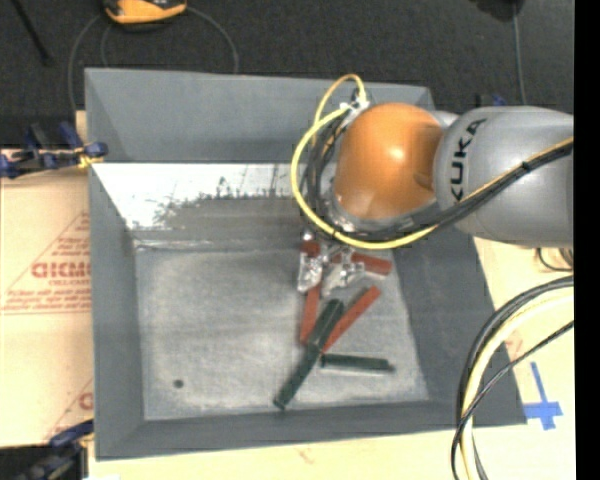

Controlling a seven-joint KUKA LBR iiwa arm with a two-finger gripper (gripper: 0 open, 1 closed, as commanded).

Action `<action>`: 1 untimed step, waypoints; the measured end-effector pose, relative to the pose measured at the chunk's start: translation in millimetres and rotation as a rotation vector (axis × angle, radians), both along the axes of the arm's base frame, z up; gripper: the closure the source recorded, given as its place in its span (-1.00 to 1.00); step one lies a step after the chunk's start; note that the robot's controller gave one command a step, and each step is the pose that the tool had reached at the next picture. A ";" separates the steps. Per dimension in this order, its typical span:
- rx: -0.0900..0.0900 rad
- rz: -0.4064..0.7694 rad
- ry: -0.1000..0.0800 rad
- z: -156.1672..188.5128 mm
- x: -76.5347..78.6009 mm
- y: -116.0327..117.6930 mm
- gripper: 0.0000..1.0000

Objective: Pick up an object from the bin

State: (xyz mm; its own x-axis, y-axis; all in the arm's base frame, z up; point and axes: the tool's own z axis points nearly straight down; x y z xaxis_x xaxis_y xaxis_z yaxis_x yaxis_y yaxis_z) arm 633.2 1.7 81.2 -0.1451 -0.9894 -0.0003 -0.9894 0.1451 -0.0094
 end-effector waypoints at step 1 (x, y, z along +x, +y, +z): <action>0.001 -0.001 0.000 1.3 0.0 0.1 1.00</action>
Offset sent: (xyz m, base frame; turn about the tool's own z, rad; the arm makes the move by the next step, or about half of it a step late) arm 0.0000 0.0001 0.0010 0.0000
